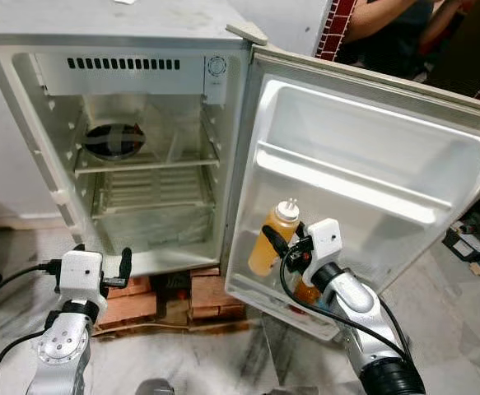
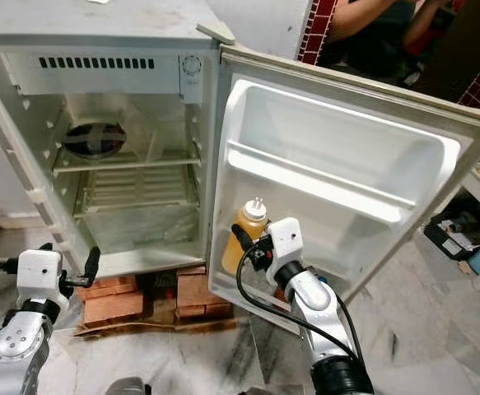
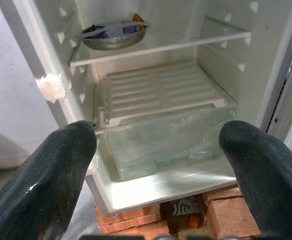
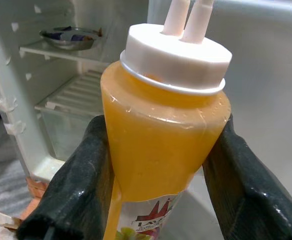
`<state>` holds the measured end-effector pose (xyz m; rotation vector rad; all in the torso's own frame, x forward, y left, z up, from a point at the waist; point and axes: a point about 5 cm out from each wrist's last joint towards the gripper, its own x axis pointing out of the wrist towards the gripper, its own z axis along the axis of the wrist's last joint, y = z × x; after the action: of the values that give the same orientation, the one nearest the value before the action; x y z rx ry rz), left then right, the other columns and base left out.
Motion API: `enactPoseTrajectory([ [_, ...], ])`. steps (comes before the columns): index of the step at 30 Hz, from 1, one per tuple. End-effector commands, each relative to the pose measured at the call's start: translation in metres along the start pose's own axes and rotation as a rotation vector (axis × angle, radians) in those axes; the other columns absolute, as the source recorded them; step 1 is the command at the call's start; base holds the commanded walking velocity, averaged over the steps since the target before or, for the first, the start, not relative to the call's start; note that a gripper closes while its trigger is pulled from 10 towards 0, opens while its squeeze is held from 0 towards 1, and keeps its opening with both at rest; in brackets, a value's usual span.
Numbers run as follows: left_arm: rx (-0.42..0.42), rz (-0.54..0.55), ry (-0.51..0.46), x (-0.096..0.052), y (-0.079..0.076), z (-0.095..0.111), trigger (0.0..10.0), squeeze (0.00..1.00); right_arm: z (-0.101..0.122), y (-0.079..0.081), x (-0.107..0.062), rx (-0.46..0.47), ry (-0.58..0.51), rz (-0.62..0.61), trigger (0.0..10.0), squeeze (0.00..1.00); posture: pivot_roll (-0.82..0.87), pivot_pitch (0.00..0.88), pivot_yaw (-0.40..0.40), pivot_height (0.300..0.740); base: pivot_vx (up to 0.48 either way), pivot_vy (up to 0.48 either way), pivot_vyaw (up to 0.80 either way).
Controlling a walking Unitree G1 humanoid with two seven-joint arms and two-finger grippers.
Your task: Restocking fridge
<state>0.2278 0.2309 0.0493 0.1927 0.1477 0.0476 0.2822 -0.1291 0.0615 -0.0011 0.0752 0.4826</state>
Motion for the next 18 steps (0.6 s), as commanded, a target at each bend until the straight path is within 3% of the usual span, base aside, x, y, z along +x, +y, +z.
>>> enactPoseTrajectory([
  [1,0.013,-0.007,-0.003,0.001,-0.003,0.002,10.0,0.0,0.001,-0.005,0.001,0.001,-0.005,-0.013,10.0,0.0,0.11,0.0,-0.091,0.626,0.0,0.0,0.0],
  [13,0.005,0.019,-0.036,0.005,0.003,0.008,10.0,0.0,0.005,0.0,0.006,-0.01,-0.029,0.007,10.0,0.0,0.11,0.004,-0.088,0.621,0.0,0.0,0.0],
  [18,0.022,0.003,-0.077,0.005,0.0,0.015,10.0,0.0,0.01,0.007,0.007,0.001,-0.061,0.083,10.0,0.0,0.11,0.002,-0.09,0.621,0.0,0.0,0.0],
])
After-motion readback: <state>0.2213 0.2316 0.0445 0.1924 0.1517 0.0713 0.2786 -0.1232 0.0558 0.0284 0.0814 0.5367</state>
